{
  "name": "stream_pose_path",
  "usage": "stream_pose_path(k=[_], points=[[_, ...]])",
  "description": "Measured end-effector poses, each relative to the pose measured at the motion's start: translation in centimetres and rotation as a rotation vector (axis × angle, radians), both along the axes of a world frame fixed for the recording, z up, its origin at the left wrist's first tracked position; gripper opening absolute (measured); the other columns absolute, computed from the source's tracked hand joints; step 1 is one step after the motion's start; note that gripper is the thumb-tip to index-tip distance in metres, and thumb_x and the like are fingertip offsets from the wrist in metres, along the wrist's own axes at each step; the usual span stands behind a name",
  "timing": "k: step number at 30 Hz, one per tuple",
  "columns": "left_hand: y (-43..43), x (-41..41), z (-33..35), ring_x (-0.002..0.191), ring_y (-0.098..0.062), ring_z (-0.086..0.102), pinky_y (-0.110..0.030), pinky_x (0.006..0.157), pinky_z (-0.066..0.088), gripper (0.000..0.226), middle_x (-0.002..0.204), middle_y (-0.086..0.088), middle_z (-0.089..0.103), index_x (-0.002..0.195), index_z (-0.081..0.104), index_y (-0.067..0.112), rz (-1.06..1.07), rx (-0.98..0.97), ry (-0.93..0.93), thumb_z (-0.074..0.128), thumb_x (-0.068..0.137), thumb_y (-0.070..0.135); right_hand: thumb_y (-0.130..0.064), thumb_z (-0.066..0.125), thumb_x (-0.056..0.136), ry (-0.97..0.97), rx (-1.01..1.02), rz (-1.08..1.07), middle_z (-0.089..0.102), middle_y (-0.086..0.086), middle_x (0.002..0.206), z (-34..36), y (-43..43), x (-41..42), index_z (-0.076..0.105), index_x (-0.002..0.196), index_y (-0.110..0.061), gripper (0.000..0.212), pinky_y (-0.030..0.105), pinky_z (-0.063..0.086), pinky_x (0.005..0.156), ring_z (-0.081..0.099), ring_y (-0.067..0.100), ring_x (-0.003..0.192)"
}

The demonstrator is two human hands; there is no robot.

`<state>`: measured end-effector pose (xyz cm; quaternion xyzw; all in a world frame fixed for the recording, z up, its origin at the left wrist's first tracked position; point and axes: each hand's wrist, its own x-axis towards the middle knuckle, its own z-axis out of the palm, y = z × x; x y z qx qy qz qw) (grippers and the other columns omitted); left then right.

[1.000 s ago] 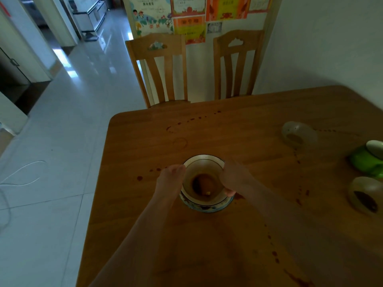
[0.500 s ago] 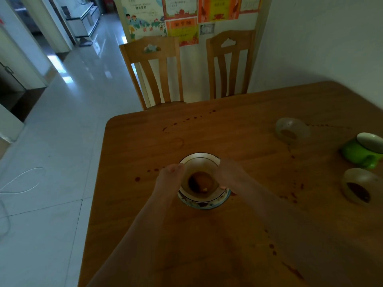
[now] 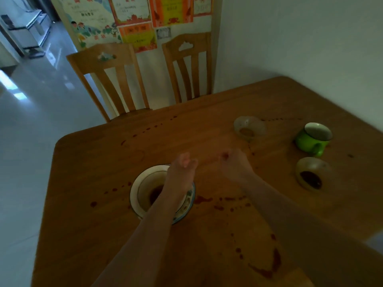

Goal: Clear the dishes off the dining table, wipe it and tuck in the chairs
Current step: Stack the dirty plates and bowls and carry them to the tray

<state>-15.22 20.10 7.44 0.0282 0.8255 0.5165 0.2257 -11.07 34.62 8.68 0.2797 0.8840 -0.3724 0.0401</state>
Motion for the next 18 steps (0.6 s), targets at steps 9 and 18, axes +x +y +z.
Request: stream_pose_path(k=[9,18], points=[[13.7,-1.4,-3.0,0.112,-0.017,0.059,-0.035,0.103,0.047,0.046,0.128,-0.004,0.06,0.142,0.046,0.017,-0.15,0.078,-0.276,0.054,0.099,0.028,-0.001,0.041,0.096,-0.15,0.286,-0.231,0.061,0.016,0.117,-3.0,16.4,4.9,0.063,0.116,-0.012,0.032,0.047,0.05,0.089,0.056,0.036,0.11],[23.2,-3.6,-5.3,0.111,-0.022,0.06,-0.032,0.097,0.052,0.065,0.131,-0.014,0.056,0.151,0.029,0.009,-0.05,0.182,-0.478,0.061,0.096,0.022,-0.012,0.048,0.095,-0.446,0.375,-0.305,0.049,0.016,0.133,-5.6,25.6,8.6,0.043,0.137,-0.011,0.043,0.048,0.041,0.096,0.041,0.039,0.127]])
